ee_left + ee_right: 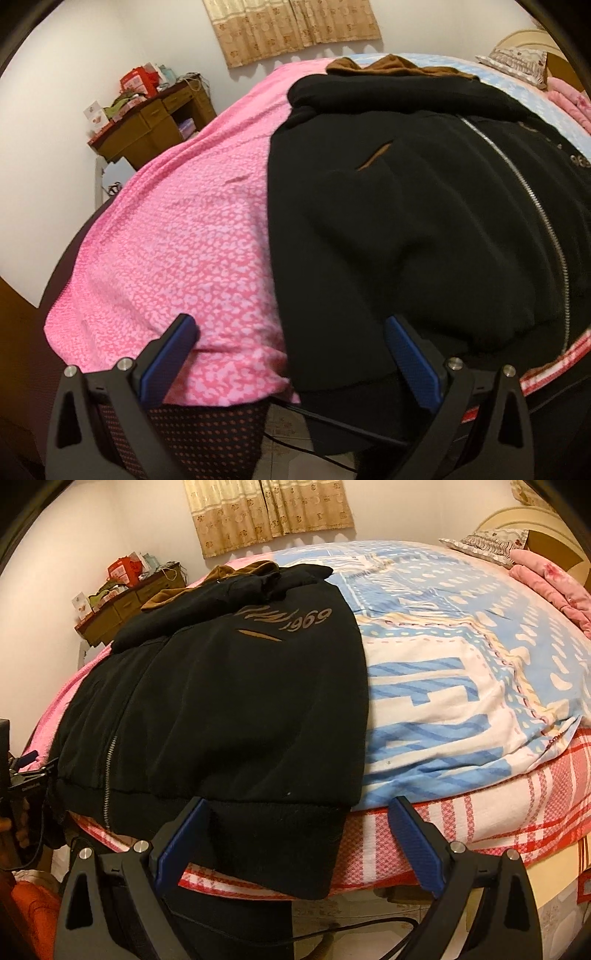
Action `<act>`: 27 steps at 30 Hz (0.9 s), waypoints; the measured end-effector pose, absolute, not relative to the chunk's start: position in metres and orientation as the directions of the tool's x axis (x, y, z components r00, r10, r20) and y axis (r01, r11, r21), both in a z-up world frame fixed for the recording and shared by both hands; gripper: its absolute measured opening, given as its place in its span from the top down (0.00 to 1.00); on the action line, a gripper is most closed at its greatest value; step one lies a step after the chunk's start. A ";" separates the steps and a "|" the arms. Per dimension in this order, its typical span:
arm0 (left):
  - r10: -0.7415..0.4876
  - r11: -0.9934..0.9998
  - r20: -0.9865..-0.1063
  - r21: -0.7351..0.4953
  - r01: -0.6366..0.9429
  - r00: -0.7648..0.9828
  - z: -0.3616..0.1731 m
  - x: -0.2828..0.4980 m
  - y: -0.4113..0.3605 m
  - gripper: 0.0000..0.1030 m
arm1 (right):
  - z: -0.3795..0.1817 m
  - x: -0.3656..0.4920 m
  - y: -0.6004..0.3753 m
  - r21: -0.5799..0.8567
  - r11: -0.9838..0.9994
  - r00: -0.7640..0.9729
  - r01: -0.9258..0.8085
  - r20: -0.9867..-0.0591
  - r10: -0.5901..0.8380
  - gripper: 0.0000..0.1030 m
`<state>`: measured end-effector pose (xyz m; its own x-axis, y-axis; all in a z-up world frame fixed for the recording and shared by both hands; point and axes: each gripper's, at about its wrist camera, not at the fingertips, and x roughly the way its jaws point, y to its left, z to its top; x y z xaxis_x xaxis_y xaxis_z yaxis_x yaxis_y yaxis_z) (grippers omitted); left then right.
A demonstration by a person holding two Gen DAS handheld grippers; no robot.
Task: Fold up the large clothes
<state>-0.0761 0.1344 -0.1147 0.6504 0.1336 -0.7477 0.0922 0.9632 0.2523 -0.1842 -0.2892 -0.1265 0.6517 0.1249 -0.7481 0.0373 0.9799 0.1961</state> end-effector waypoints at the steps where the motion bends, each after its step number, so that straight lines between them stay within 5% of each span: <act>1: 0.119 0.964 -0.750 0.243 0.104 0.651 -0.114 -0.078 0.132 0.00 | -0.125 -0.186 -0.291 0.218 0.975 0.655 0.031 -0.741 0.145 0.06; 3: 0.061 0.966 -0.746 0.210 0.149 0.663 -0.111 -0.084 0.126 0.00 | -0.123 -0.189 -0.292 0.260 0.966 0.660 0.009 -0.727 0.189 0.29; 4: 0.043 0.967 -0.745 0.199 0.160 0.666 -0.110 -0.086 0.123 0.00 | -0.123 -0.189 -0.292 0.261 0.965 0.655 0.007 -0.730 0.193 0.31; 8: 0.030 0.960 -0.740 0.208 0.186 0.671 -0.111 -0.094 0.115 0.00 | -0.130 -0.188 -0.296 0.267 0.964 0.641 0.011 -0.741 0.198 0.31; 13: -0.175 0.972 -0.733 -0.024 0.232 0.657 -0.097 -0.118 0.136 0.00 | -0.132 -0.190 -0.297 0.330 0.943 0.614 -0.036 -0.737 0.282 0.31; 20: -0.301 0.953 -0.731 -0.205 0.225 0.612 -0.101 -0.127 0.154 0.08 | -0.142 -0.186 -0.284 0.327 0.940 0.573 -0.094 -0.755 0.319 0.34; 27: -0.313 0.947 -0.744 -0.200 0.250 0.590 -0.103 -0.135 0.138 0.17 | -0.146 -0.188 -0.295 0.420 0.904 0.579 -0.081 -0.718 0.386 0.34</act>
<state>-0.1350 0.1382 -0.1029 0.5900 -0.3128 -0.7443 0.2499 0.9474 -0.2000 -0.1879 -0.2955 -0.1457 0.5793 0.3862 -0.7178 -0.0815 0.9036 0.4205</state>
